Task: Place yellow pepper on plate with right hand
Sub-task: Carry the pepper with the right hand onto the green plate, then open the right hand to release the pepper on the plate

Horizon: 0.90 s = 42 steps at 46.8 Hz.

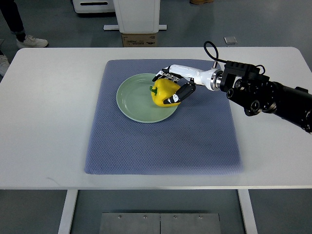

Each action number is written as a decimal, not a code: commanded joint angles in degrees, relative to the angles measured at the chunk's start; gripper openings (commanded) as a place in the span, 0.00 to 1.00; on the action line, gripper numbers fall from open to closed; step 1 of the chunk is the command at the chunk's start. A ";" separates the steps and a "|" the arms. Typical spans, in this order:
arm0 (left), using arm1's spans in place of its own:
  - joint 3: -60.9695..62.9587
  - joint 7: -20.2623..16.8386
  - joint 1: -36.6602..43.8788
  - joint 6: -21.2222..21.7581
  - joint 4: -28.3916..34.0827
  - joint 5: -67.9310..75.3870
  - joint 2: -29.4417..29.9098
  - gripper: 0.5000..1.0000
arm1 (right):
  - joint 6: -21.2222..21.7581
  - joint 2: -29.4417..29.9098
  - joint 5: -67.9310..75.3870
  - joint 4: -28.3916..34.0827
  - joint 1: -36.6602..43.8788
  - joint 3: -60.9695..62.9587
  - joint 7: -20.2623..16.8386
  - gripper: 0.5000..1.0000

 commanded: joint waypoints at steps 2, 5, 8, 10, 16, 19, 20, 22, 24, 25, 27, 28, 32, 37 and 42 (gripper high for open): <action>0.00 0.01 0.00 -0.01 0.00 0.00 0.00 1.00 | 0.08 0.01 0.07 1.22 0.26 2.47 -0.13 0.00; 0.00 0.01 0.00 -0.01 0.00 0.00 0.00 1.00 | 0.17 0.01 0.07 1.40 0.43 3.61 -0.22 0.00; 0.00 0.01 0.00 -0.01 0.00 0.00 0.00 1.00 | 0.61 0.01 0.07 1.92 0.43 3.79 -0.22 0.00; 0.00 0.01 0.00 -0.01 0.00 0.00 0.00 1.00 | 0.70 0.01 0.07 2.62 0.43 3.79 -0.40 0.00; 0.00 0.01 0.00 -0.01 0.00 0.00 0.00 1.00 | 0.70 0.01 0.07 4.47 0.26 3.88 -0.84 0.00; 0.00 0.01 0.00 -0.01 -0.09 0.00 0.00 1.00 | 0.61 0.01 0.07 4.56 0.00 3.88 -0.84 0.00; 0.00 0.01 0.00 -0.01 0.00 0.00 0.00 1.00 | 0.70 0.01 0.07 4.56 0.00 3.88 -1.01 0.00; 0.00 0.01 0.00 -0.01 0.00 0.00 0.00 1.00 | 0.61 0.01 0.07 4.56 -0.09 3.88 -1.19 0.00; 0.00 0.01 0.00 -0.01 0.00 0.00 0.00 1.00 | 0.61 0.01 0.07 4.56 -0.27 3.97 -1.36 0.00; 0.00 0.01 0.00 -0.01 0.00 0.00 0.00 1.00 | 0.61 0.01 0.07 4.56 -0.27 3.97 -1.36 0.00; 0.00 0.01 0.00 -0.01 0.00 0.00 0.00 1.00 | 0.61 0.01 0.07 4.56 -0.36 3.97 -1.36 0.16; 0.00 0.01 0.00 -0.01 0.00 0.00 0.00 1.00 | 0.61 0.01 0.07 4.56 -0.36 3.97 -1.36 0.29; -0.09 0.01 0.00 -0.01 0.00 0.00 0.00 1.00 | 0.00 0.01 0.07 4.56 -0.71 3.97 -1.36 0.80; 0.00 0.01 0.09 -0.01 0.00 0.00 0.00 1.00 | -0.27 0.01 0.07 4.56 -1.15 3.97 -1.36 1.00; 0.00 0.01 0.00 -0.01 0.00 0.00 0.00 1.00 | -0.27 0.01 0.07 4.56 -1.06 4.06 -1.36 1.00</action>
